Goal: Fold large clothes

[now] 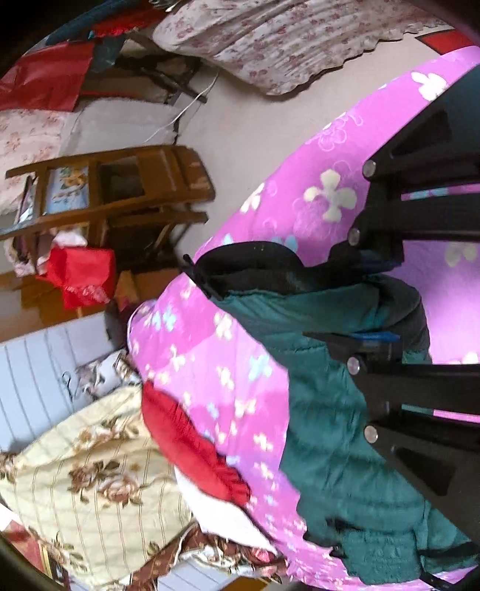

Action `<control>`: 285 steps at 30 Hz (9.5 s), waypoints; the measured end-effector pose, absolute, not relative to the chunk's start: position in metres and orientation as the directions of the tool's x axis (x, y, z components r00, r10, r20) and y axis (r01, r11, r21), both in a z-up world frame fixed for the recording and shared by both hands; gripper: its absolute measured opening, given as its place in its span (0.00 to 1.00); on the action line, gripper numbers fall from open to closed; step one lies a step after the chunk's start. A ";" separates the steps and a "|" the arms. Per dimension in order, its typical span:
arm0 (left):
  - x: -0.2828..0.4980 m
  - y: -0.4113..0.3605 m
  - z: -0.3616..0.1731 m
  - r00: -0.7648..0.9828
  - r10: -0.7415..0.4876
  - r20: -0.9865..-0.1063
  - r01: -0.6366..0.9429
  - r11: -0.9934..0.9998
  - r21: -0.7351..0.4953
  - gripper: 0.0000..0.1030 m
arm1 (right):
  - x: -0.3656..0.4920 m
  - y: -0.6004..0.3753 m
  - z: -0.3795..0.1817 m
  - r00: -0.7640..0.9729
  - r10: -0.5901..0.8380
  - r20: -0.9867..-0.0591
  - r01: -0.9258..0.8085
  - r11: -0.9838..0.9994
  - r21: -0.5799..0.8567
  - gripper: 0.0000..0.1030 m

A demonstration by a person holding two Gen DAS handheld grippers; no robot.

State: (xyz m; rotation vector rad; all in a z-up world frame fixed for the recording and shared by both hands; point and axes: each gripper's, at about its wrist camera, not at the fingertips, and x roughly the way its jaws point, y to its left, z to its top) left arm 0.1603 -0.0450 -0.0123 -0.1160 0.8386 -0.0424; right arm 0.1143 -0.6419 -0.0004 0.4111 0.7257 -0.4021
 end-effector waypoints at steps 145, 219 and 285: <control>0.215 0.055 0.030 0.753 -0.101 -0.650 -0.090 0.963 -0.253 0.38 | 0.247 -0.348 0.022 0.612 0.180 -0.770 -0.003 0.974 0.225 0.63; 0.172 0.051 -0.001 0.642 -0.068 -0.763 -0.039 0.992 -0.121 0.45 | 0.171 -0.334 -0.016 0.589 0.055 -0.807 0.078 0.989 0.125 0.74; -0.025 0.134 -0.050 0.390 -0.233 -0.891 -0.025 0.964 -0.263 0.46 | -0.055 -0.372 -0.049 0.402 0.140 -0.905 0.092 0.977 0.192 0.83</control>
